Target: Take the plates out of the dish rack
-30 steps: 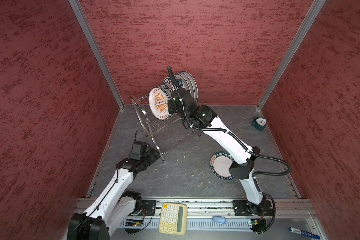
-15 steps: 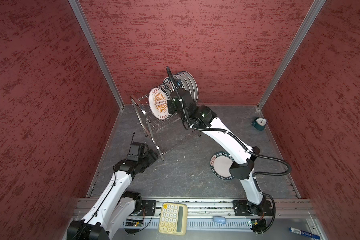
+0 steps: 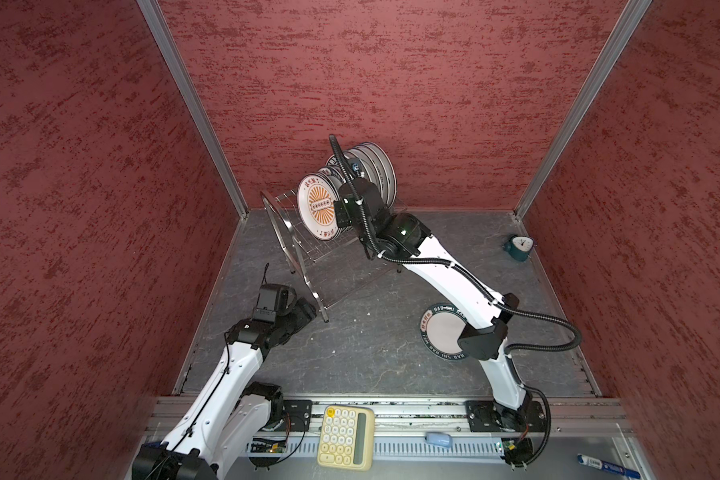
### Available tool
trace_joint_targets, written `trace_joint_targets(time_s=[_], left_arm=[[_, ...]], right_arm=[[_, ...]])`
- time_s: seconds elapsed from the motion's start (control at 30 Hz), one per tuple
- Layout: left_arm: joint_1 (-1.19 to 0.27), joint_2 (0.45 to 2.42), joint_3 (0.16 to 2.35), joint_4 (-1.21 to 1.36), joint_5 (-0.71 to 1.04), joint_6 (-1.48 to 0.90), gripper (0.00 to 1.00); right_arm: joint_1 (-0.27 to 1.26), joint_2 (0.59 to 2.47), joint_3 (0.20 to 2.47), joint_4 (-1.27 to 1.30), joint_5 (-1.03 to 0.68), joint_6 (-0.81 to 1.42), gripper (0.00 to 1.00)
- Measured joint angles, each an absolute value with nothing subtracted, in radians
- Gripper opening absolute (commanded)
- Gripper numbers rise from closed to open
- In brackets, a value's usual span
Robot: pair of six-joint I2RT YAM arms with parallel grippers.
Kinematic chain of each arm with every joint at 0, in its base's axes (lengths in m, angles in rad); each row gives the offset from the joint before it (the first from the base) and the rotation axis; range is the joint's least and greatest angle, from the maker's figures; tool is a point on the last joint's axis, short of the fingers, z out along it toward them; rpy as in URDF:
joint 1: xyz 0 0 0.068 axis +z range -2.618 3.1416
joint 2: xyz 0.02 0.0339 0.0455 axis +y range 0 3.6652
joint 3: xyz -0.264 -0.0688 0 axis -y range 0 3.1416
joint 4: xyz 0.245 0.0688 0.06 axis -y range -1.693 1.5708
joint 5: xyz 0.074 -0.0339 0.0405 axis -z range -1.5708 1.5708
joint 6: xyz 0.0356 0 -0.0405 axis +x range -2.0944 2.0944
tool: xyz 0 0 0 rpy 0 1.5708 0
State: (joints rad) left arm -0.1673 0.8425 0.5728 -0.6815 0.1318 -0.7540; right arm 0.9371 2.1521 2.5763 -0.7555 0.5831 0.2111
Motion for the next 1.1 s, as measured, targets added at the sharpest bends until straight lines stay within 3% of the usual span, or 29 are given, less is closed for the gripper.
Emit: trace_joint_targets(time_s=[0.53,1.1], left_arm=[[-0.167,0.843,0.574,-0.682,0.133,-0.753,0.84],[-0.167,0.867,0.576,-0.681,0.133,-0.753,0.83]], right_arm=[[0.936,2.143,2.576,-0.699,0.614,0.186,0.0],[1.002,2.143,2.575,-0.525,0.838,-0.002,0.0]])
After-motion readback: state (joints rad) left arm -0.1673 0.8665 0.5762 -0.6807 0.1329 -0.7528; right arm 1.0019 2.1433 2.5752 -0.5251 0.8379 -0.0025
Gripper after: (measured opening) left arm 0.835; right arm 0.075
